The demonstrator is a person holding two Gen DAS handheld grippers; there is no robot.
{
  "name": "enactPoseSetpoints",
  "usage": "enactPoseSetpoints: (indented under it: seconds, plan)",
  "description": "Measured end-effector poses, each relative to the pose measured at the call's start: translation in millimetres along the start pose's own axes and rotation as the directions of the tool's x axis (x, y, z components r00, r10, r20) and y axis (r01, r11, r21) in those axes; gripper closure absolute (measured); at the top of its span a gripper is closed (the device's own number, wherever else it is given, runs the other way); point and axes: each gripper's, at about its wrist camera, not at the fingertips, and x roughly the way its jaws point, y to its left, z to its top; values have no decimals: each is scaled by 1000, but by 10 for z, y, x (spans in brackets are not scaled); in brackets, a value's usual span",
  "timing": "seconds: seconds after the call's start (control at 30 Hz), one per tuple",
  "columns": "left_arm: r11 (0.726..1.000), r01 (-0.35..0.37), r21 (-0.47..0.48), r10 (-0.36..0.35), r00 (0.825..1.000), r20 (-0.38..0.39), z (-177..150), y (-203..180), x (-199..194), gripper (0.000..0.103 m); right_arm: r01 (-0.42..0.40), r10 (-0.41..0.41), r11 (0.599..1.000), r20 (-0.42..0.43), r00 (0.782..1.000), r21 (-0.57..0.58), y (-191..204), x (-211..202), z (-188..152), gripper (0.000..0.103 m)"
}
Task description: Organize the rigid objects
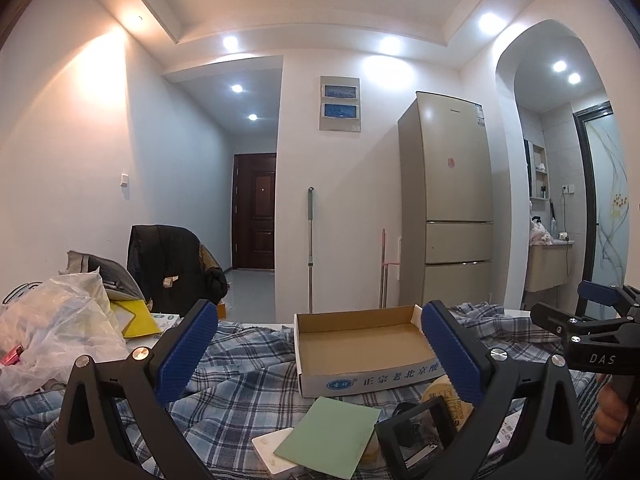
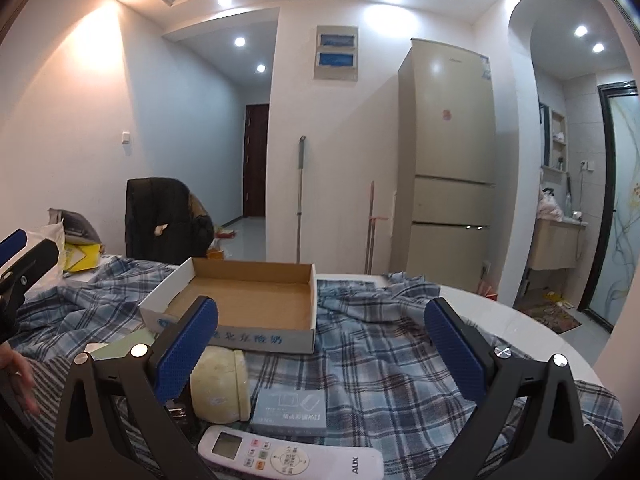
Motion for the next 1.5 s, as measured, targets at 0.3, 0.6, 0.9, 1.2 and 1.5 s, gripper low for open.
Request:
enactPoseSetpoints:
  seconds: [0.3, 0.6, 0.9, 1.2, 1.5]
  plan:
    - [1000, -9, -23, 8, 999, -33, 7, 27, 42, 0, 2, -2, 1000, 51, 999, 8, -10, -102, 13, 0]
    - [1000, -16, -25, 15, 999, -38, -14, 46, 65, 0, 4, -5, 1000, 55, 998, 24, -42, -107, 26, 0]
    - [1000, -17, -22, 16, 999, -40, -17, 31, 68, 0, 3, -5, 1000, 53, 999, 24, -42, -105, 21, 0]
    - [1000, -18, -19, 17, 999, -45, -26, 30, 88, 0, 0, -1, 1000, 46, 999, 23, -43, -92, 12, 0]
    - [1000, -18, -19, 17, 999, -44, -26, 22, 81, 0, -9, 8, 1000, 44, 999, 19, -42, -90, 14, 0]
